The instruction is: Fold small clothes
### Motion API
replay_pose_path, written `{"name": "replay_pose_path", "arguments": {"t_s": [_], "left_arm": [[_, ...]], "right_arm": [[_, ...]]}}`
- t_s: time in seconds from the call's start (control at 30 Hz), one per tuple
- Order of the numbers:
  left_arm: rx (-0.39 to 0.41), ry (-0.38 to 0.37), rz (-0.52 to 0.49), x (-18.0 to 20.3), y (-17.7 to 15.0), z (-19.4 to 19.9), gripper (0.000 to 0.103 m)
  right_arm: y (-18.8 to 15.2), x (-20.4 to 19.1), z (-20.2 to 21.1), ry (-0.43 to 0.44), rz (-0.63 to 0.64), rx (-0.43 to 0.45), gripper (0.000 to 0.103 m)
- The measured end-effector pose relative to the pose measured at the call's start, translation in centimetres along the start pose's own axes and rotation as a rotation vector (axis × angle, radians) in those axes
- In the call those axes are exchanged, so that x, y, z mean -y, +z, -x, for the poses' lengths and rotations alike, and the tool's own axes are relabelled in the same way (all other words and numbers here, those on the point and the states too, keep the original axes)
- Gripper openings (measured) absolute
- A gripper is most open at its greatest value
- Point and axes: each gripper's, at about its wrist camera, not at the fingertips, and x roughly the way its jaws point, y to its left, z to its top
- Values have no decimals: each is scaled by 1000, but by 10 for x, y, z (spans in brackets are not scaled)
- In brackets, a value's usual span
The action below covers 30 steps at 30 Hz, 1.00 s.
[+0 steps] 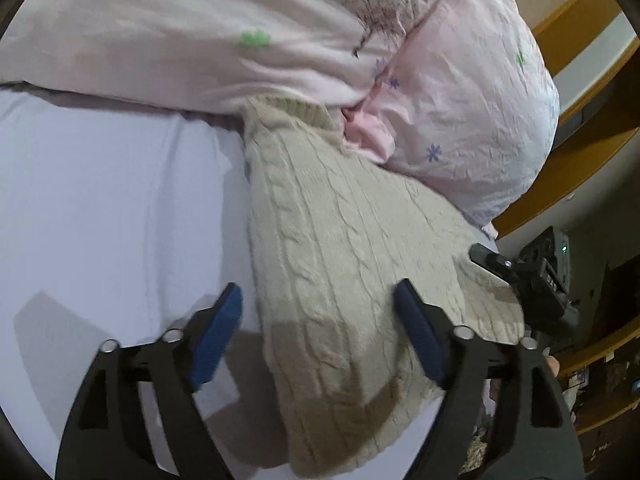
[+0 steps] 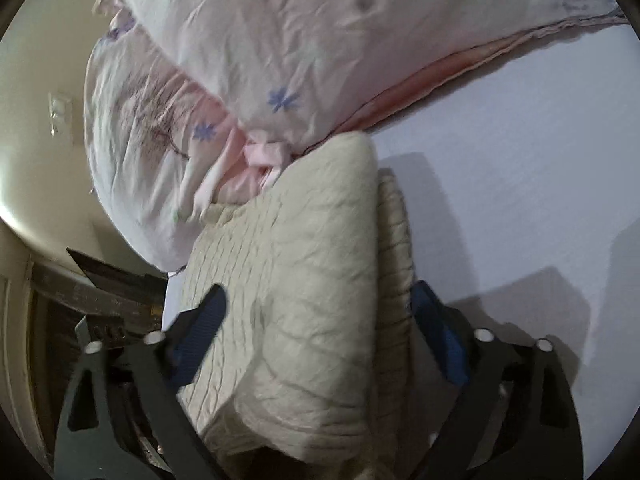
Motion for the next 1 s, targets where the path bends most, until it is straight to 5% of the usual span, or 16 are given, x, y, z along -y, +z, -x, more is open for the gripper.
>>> {"name": "replay_pose_path", "arguments": {"t_s": [0.03,0.1,0.13,0.23,0.33,0.4,0.5,0.63,0.67,0.7,0.73,0.9,1.0], "left_arm": [[-6,-8,-1,2,-4,-3,81],[-9,-35,-11,7,-13,-14,81],[6,-20,-42,11,-17,-14,71],[34,-4,-102,14,-20,-2,44],[93,-26,-152,10,-21,34,42],[150,65,-235,7,-27,55,44],[104,149,-224,-16,-35,57,53],[195,206,-229,-24,-49,84,71],[221,227,-234,-23,-51,91,74],[231,230,-231,-23,-53,96,75],[233,226,-224,-23,-54,99,76],[202,245,-198,-24,-72,107,86],[173,272,-198,-23,-90,107,91]], "right_arm": [[0,-1,-1,-6,-3,-10,57],[-7,4,-3,42,-50,-10,41],[-10,4,-2,55,-60,-2,36],[-19,-13,4,111,-20,35,32],[-33,-43,0,196,74,27,31],[-40,-60,-16,125,141,-15,35],[-43,-59,-25,-90,142,18,53],[-44,-51,4,12,55,118,54],[-46,-55,0,16,85,83,51],[-49,-60,-9,-3,118,39,21],[-52,-61,-11,-46,138,36,16],[-60,-29,8,-96,-6,72,10],[-78,-43,26,-154,73,125,19]]}}
